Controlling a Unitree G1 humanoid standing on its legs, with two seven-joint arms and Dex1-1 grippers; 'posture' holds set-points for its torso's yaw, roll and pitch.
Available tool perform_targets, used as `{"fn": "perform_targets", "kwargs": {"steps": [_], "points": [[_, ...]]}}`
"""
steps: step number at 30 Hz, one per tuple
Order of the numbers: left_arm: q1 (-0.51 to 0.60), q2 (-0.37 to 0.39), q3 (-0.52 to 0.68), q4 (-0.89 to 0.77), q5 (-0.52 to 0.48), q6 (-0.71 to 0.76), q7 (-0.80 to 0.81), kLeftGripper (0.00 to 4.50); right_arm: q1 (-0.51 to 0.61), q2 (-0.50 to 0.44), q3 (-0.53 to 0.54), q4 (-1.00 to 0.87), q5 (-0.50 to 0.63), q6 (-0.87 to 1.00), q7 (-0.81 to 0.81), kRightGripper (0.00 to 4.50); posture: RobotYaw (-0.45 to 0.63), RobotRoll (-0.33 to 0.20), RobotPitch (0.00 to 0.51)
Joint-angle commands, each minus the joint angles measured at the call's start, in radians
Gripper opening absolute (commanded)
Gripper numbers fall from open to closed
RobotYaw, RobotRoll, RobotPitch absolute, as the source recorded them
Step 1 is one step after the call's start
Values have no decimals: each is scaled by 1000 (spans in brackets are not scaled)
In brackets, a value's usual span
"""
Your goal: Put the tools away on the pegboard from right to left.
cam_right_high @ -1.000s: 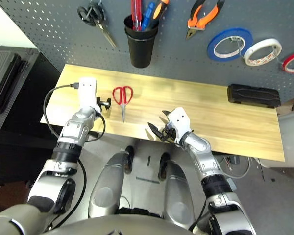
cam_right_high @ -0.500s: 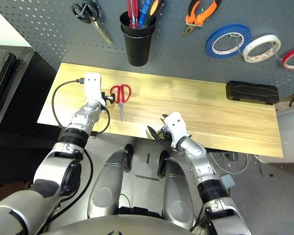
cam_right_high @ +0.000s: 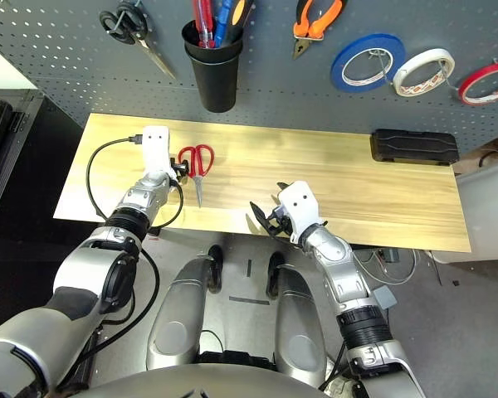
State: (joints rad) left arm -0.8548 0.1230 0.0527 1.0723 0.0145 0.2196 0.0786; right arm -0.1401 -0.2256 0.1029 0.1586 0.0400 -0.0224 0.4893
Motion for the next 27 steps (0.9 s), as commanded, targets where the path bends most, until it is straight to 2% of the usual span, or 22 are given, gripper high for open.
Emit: {"fn": "perform_targets", "kwargs": {"steps": [1,3,8,16,20,27], "points": [[69,-29,-4,20,5,47,10,770,-2,-31,-4,20,49,-17,82,4500,139,0,383],[90,-38,7,-28,-6,60,20,13,-19,-44,-8,39,72,-45,126,4500,155,0,378],[182,-56,14,-231,-19,121,32,13,-55,-56,-16,97,110,-111,198,4500,191,0,363],[397,-74,32,-711,-40,277,41,13,-105,-55,-23,207,135,-236,275,4500,262,0,332],[515,-77,43,-969,-74,254,8,13,-136,-54,-34,259,162,-311,328,4500,302,0,315],[622,-76,89,-1279,-159,218,-48,13,-203,-72,-83,331,238,-399,440,4500,348,0,282]]}}
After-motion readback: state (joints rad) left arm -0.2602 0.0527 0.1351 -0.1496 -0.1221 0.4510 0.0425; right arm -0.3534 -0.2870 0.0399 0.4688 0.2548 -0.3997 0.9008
